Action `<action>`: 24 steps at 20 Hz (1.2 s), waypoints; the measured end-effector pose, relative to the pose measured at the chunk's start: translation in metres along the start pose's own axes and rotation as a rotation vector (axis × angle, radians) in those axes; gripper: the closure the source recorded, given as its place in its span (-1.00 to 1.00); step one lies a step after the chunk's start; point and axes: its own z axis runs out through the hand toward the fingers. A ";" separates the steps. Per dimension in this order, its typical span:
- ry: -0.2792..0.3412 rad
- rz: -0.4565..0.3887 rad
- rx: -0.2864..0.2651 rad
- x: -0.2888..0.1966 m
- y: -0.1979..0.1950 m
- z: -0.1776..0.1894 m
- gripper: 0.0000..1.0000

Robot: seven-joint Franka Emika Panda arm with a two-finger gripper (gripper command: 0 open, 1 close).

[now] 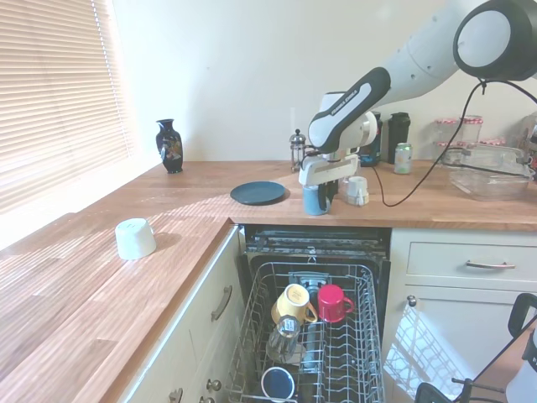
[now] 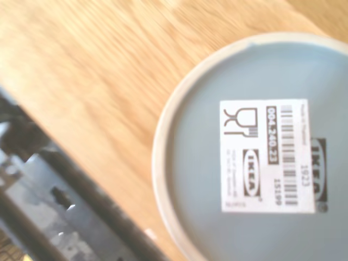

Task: Move the gray mug from the dishwasher to the counter

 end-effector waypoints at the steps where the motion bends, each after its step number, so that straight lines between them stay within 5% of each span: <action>1: -0.001 0.004 0.001 0.001 0.001 0.000 1.00; 2: -0.002 0.011 0.003 0.002 0.002 0.000 -1.00; 13: 0.001 0.035 0.005 0.007 0.008 0.001 -1.00; 20: 0.072 0.030 0.071 -0.004 0.010 -0.017 -1.00; 24: 0.117 0.047 0.070 -0.035 0.046 -0.043 -1.00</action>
